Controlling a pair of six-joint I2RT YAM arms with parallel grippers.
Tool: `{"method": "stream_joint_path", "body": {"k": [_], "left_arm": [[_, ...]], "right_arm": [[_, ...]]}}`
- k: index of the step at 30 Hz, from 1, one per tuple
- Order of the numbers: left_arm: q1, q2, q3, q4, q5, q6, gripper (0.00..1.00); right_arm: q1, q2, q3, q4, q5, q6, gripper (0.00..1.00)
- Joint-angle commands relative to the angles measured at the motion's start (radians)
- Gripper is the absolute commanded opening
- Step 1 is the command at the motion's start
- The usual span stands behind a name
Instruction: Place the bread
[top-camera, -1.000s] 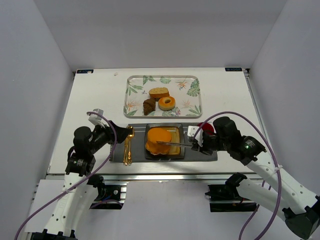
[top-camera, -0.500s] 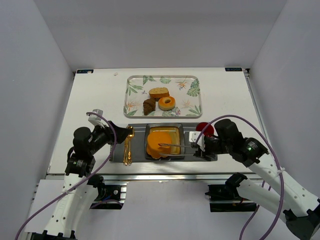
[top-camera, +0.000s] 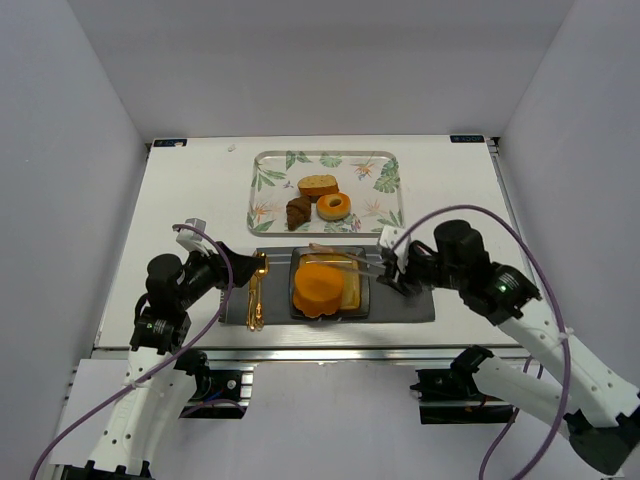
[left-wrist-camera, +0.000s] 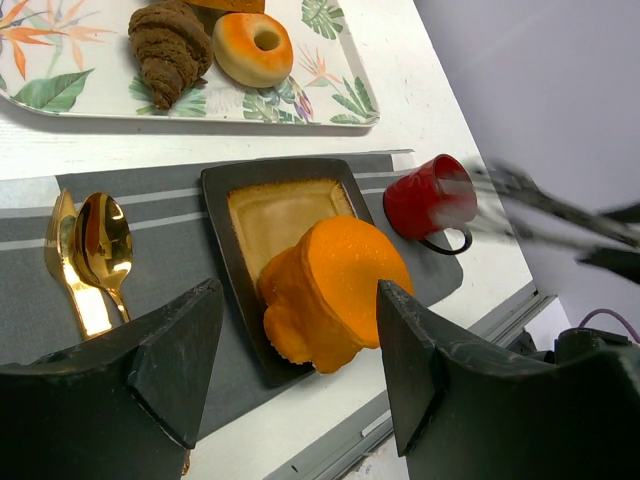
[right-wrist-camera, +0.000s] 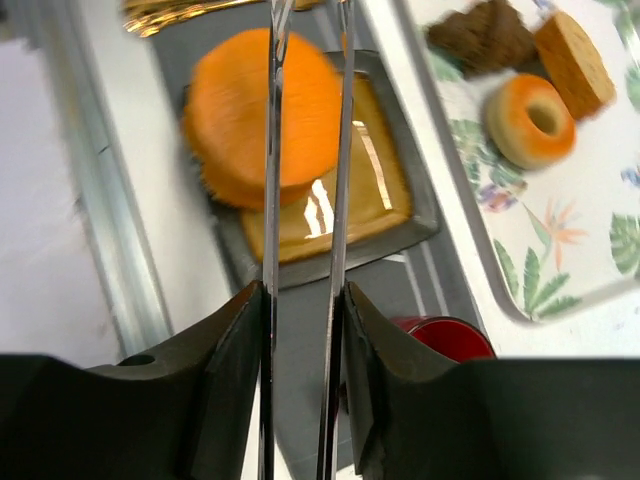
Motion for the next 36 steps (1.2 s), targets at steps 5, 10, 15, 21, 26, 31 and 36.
{"method": "stream_joint_path", "body": {"k": [5, 10, 15, 21, 26, 31, 36], "left_arm": [[-0.003, -0.006, 0.046, -0.023, -0.004, 0.011, 0.72], [-0.004, -0.031, 0.041, -0.028, -0.013, 0.003, 0.72], [-0.003, -0.045, 0.029, -0.026, -0.016, -0.009, 0.72], [-0.004, -0.042, 0.032, -0.041, -0.018, -0.004, 0.72], [-0.003, -0.036, 0.028, -0.035, -0.013, -0.009, 0.72], [-0.004, -0.023, 0.035, -0.040, -0.013, -0.003, 0.72], [-0.004, -0.011, 0.040, -0.035, -0.013, 0.000, 0.72]], "right_arm": [[-0.233, 0.328, 0.154, 0.254, 0.089, 0.279, 0.37], [-0.410, 0.619, 0.359, 0.196, 0.012, 0.360, 0.34], [-0.433, 0.830, 0.514, 0.159, -0.032, 0.363, 0.40], [-0.436, 0.917, 0.531, 0.171, -0.062, 0.386, 0.47], [-0.444, 0.959, 0.539, 0.173, -0.077, 0.379, 0.52], [-0.444, 0.996, 0.547, 0.173, -0.089, 0.388, 0.52], [-0.445, 1.020, 0.550, 0.164, -0.088, 0.388, 0.47]]}}
